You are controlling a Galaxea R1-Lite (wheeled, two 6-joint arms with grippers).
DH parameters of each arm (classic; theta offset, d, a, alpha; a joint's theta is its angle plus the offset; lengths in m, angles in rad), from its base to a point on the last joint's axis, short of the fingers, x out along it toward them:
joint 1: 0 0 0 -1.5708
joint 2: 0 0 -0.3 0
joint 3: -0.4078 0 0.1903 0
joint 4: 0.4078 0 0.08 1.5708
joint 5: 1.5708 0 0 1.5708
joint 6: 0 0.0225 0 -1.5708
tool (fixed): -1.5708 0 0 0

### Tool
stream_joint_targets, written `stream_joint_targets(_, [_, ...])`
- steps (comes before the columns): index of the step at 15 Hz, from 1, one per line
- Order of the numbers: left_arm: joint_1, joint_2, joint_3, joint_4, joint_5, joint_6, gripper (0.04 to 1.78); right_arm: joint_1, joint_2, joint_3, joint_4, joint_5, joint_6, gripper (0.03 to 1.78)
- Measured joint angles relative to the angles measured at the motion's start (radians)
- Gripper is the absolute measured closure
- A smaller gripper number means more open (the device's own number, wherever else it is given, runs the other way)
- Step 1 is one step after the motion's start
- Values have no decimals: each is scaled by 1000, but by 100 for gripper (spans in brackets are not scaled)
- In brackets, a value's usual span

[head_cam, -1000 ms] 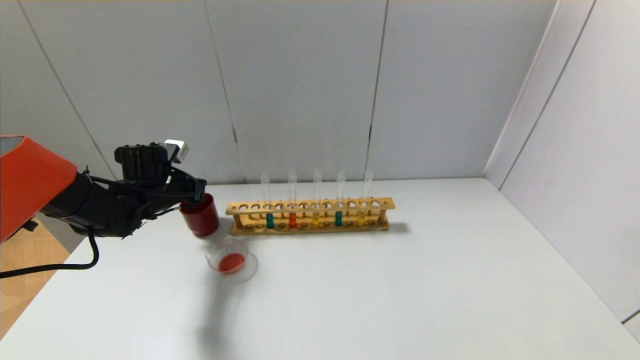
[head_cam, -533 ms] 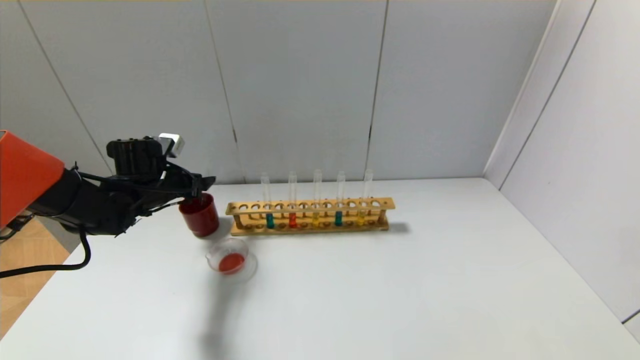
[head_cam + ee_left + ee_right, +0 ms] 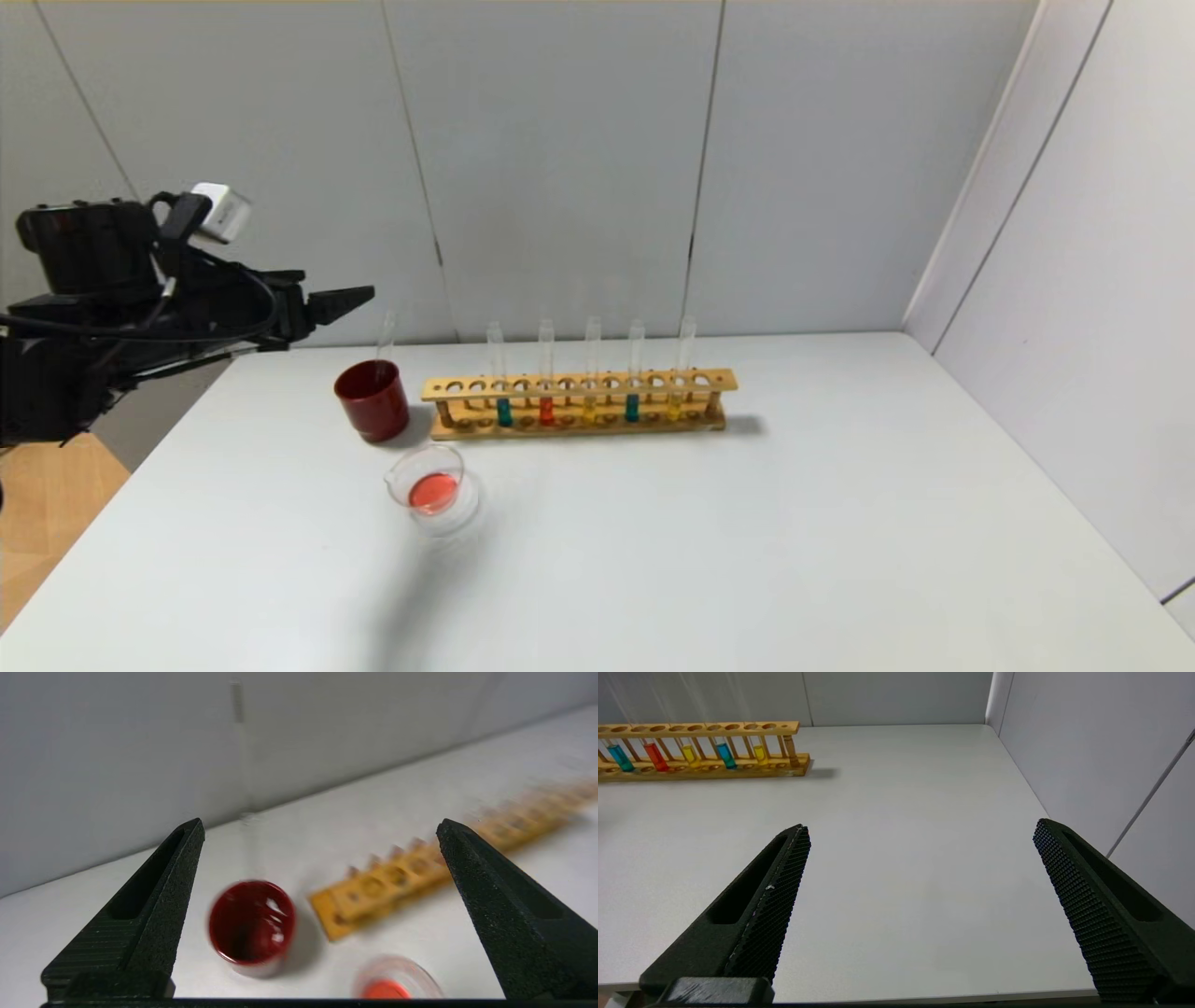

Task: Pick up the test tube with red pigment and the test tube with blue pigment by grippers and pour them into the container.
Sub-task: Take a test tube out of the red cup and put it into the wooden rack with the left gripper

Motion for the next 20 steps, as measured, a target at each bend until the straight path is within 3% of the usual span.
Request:
stream_joint_targets(2, [45,-44,80,-3,-197,3,7,0,0,0,0,0,0,6])
stream_joint_targets(4, [58,-61,136,-36,-295,4,7,0,0,0,0,0,0,6])
stream_joint_targets(11, [-55,12,225,-219,-330,8,7,0,0,0,0,0,0,6])
stream_joint_targets(20, [-163,243,63,-238,-284,7,7,0,0,0,0,0,0,6])
